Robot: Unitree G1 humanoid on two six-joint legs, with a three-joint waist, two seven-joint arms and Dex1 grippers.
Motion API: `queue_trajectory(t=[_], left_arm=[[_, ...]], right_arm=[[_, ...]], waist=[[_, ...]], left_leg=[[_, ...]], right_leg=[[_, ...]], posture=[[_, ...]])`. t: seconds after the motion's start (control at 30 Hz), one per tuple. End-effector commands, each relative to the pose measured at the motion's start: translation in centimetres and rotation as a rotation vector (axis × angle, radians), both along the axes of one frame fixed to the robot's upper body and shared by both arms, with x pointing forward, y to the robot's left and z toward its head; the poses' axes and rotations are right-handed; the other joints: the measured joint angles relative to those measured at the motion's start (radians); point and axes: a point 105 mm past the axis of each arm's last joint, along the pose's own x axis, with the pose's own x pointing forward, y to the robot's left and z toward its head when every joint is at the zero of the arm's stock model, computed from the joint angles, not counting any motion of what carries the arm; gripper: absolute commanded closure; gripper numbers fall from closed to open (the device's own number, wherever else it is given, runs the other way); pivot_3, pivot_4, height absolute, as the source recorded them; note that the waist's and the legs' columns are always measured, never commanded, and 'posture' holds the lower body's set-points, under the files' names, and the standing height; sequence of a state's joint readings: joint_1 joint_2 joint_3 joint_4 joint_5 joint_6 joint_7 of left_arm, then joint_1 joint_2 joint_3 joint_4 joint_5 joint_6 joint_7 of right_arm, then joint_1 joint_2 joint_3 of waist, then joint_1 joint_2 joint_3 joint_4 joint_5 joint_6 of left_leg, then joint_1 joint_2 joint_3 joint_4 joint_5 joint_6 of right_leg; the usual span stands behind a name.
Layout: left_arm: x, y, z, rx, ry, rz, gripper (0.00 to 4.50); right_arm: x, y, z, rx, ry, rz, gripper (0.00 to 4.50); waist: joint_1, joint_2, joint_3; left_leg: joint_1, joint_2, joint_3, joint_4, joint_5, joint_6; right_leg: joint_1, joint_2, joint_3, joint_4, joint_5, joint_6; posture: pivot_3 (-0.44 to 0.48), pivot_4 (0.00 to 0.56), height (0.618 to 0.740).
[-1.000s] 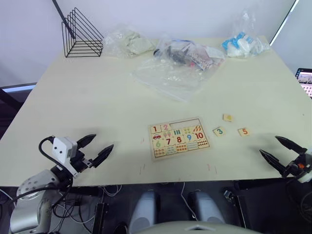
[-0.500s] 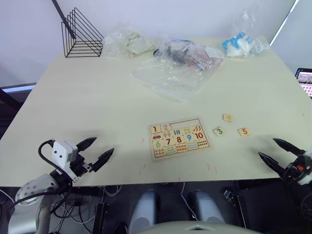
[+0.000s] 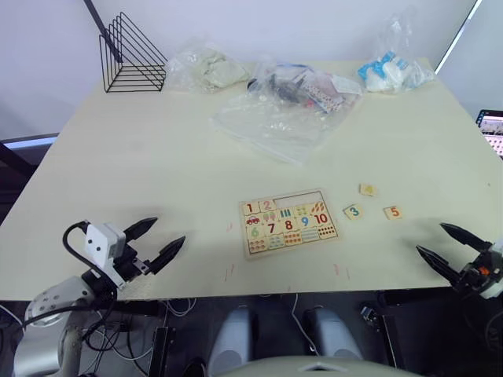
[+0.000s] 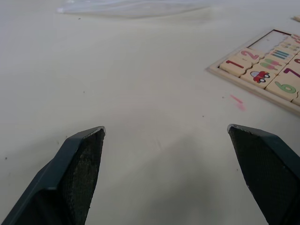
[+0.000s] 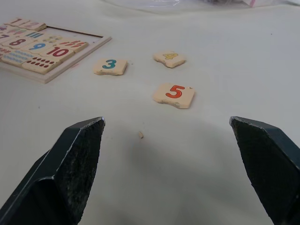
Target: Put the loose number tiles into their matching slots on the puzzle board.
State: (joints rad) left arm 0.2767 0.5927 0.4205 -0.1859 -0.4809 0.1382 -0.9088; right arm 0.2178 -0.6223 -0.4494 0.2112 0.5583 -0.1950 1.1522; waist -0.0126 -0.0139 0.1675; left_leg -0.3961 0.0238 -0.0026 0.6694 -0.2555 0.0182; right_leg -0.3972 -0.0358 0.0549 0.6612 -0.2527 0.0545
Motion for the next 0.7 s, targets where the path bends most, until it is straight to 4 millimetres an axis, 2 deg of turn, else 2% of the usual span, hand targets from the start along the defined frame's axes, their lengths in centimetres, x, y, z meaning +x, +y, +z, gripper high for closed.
queue_trajectory(t=[0.03, 0.4, 0.53, 0.7], left_arm=[[0.2, -0.7, 1.3, 0.024, -0.052, -0.078, 0.06], [0.5, -2.4, 2.4, 0.06, -0.072, -0.36, 0.06], [0.9, -2.8, 3.0, 0.067, -0.088, -0.463, 0.06], [1.3, -3.1, 3.1, 0.086, -0.072, -0.54, 0.06]], right_arm=[[0.2, 0.4, 1.6, -0.004, -0.06, 0.009, 0.0], [2.4, 3.4, 3.0, 0.005, -0.062, 0.08, 0.0], [3.7, 6.4, 2.8, 0.023, -0.057, 0.086, 0.0], [4.7, 8.6, 2.7, 0.029, -0.036, 0.049, 0.0]], waist=[[0.0, 0.0, 0.0], [-0.001, 0.0, 0.0], [-0.001, -0.001, 0.0], [0.0, 0.001, 0.0]], left_leg=[[0.0, 0.0, 0.0, 0.0, 0.0, 0.0], [0.0, 0.0, 0.0, 0.0, 0.0, 0.0], [-0.001, 0.0, -0.001, 0.0, 0.0, 0.0], [-0.001, 0.0, -0.001, 0.0, 0.0, 0.0]], right_leg=[[0.0, 0.0, 0.0, 0.0, 0.0, 0.0], [0.0, 0.0, 0.0, 0.0, 0.0, 0.0], [0.0, 0.001, -0.001, 0.0, 0.0, 0.0], [0.0, 0.001, -0.001, 0.0, 0.0, 0.0]], posture=[[0.0, 0.15, 0.74], [0.0, 0.15, 0.74], [0.0, 0.15, 0.74], [0.0, 0.15, 0.74]])
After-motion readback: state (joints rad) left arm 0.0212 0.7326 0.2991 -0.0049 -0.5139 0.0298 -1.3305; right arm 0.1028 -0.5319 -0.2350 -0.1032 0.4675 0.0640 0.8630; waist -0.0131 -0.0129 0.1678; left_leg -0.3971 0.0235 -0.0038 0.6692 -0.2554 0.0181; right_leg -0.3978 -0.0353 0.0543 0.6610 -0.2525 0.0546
